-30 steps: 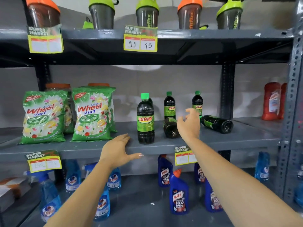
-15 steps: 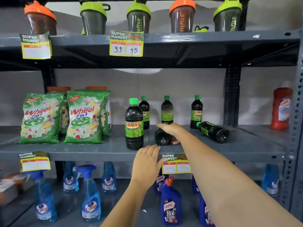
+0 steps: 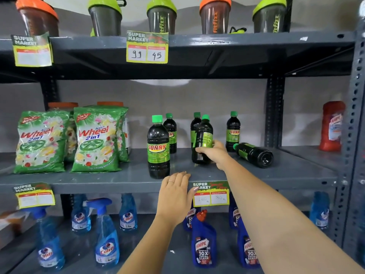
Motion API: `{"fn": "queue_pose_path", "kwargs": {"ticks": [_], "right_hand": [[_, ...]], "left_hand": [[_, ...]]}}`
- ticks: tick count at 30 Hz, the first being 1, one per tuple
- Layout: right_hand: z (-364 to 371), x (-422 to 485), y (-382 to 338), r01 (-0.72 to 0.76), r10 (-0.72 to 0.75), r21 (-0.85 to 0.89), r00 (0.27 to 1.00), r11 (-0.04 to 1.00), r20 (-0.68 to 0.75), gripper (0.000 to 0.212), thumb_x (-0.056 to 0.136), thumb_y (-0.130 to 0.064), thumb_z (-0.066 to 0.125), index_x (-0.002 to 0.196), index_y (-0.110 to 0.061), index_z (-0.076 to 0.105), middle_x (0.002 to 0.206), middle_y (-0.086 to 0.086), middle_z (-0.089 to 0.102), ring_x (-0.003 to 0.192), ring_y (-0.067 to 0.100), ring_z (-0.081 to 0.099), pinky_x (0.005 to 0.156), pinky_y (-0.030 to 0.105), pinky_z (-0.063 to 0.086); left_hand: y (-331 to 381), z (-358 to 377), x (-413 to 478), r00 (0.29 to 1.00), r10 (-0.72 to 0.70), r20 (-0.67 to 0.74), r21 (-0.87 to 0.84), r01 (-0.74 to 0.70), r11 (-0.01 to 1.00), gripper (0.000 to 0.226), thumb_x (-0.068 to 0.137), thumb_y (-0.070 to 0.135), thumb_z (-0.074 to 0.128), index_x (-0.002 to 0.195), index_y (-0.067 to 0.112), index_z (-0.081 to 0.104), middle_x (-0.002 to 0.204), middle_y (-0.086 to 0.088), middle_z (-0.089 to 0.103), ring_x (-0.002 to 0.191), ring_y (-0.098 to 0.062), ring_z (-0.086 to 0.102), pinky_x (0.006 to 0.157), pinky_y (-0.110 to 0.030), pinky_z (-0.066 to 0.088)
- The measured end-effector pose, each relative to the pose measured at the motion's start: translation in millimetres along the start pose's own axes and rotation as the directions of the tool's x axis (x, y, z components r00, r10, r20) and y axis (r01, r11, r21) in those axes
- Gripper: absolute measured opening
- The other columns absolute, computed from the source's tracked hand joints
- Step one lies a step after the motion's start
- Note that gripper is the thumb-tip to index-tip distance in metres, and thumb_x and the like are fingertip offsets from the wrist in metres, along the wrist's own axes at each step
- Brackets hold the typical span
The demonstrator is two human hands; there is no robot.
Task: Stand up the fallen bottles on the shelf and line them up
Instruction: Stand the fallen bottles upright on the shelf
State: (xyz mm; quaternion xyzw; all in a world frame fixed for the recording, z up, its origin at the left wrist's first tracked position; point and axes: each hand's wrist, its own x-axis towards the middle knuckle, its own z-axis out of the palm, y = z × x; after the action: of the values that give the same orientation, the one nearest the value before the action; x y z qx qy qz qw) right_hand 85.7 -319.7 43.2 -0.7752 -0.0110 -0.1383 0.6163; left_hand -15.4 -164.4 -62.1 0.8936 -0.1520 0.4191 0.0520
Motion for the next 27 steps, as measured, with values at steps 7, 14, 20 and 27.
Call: {"fn": "queue_pose_path", "kwargs": {"ticks": [7,14,20,27], "right_hand": [[2.8,-2.7,20.5,0.201,-0.205,-0.192,0.979,0.961,0.003,0.075,0.068,-0.019,0.088,0.126,-0.016,0.04,0.112,-0.002,0.054,0.1,0.015,0.051,0.083,0.026,0.037],[-2.8,7.9,25.5,0.082,-0.078,-0.037,0.992,0.996,0.101,0.087,0.07,-0.016,0.086,0.141,-0.021,0.037,0.127,0.003,0.059,0.113,0.019,0.054,0.097,0.033,0.043],[0.6,2.3,25.0,0.13,-0.124,-0.182,0.991,0.975,0.044,0.066,0.072,-0.026,0.086,0.127,-0.016,0.049,0.119,0.001,0.06,0.105,0.017,0.054,0.087,0.029,0.041],[-1.4,5.6,25.1,0.122,-0.113,-0.129,0.99,0.984,0.079,0.087,0.071,-0.022,0.086,0.142,-0.019,0.035,0.123,-0.006,0.052,0.115,0.018,0.051,0.095,0.031,0.041]], "left_hand": [[-1.6,3.7,-1.5,1.0,0.011,-0.014,-0.023,-0.011,1.0,0.048,0.098,0.046,0.036,0.123,0.012,0.059,0.122,-0.001,0.063,0.112,-0.021,0.056,0.096,-0.035,0.037],[-1.2,3.0,-1.8,1.0,0.005,-0.015,-0.023,-0.005,1.0,0.048,0.098,0.047,0.035,0.124,0.014,0.059,0.123,0.0,0.063,0.113,-0.02,0.055,0.098,-0.035,0.04],[-0.4,4.1,-1.3,1.0,0.003,-0.024,-0.03,-0.003,1.0,0.048,0.098,0.048,0.036,0.123,0.013,0.059,0.123,-0.001,0.063,0.113,-0.021,0.056,0.097,-0.036,0.04],[-0.9,3.2,-1.1,1.0,-0.001,-0.016,-0.024,0.0,1.0,0.051,0.099,0.049,0.032,0.124,0.014,0.058,0.124,0.0,0.062,0.114,-0.02,0.055,0.099,-0.036,0.04]]}}
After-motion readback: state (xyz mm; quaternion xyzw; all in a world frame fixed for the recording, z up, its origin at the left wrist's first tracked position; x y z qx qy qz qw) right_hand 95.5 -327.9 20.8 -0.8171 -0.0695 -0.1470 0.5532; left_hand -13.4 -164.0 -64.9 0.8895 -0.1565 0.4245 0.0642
